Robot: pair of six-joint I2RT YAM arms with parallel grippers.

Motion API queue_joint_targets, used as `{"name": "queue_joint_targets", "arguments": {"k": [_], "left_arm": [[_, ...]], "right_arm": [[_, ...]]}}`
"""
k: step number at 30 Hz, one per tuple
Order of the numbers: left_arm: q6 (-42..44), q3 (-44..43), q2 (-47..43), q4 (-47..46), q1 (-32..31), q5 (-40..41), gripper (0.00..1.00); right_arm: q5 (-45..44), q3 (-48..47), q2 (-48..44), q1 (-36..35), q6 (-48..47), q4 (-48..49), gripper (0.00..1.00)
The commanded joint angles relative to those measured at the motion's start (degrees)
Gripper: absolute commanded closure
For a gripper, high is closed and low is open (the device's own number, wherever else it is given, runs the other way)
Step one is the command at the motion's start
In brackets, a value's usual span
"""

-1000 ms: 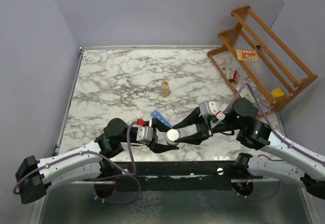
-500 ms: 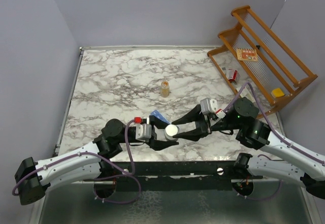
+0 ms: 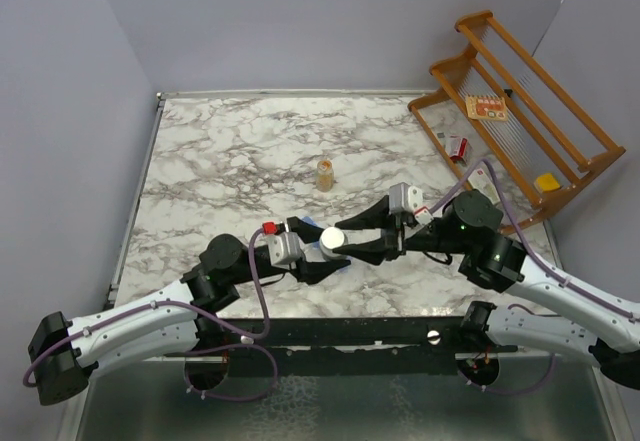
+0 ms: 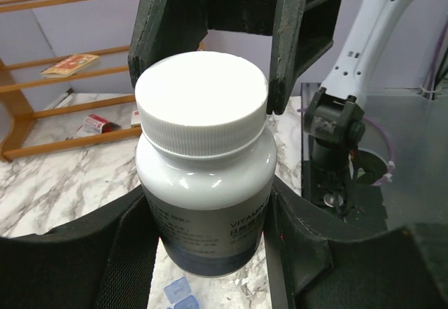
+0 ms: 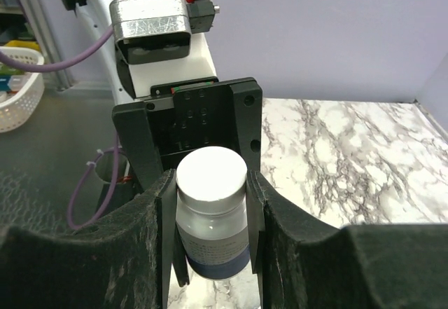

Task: Sort the pills into containers
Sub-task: Screw the lid of the pill bottle onto the pill bottle.

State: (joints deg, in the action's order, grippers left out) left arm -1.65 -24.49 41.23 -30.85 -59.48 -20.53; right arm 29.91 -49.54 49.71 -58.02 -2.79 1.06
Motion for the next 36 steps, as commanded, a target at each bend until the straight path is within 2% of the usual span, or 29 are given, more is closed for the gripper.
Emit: {"name": "queue_joint_targets", "arguments": {"k": [1, 20, 36], "left_arm": [[0.7, -1.1, -1.9, -6.4, 0.0, 6.6, 1.0], [2.5, -1.6, -1.8, -11.9, 0.0, 17.3, 1.0], [5.1, -3.0, 3.6, -19.8, 0.0, 27.2, 1.0]], "right_arm": [[-4.0, 2.8, 2.1, -0.3, -0.9, -5.3, 0.78], [-14.2, 5.5, 5.5, -0.2, -0.5, -1.1, 0.86], [-31.1, 6.9, 13.8, -0.3, 1.5, 6.2, 0.91]]}}
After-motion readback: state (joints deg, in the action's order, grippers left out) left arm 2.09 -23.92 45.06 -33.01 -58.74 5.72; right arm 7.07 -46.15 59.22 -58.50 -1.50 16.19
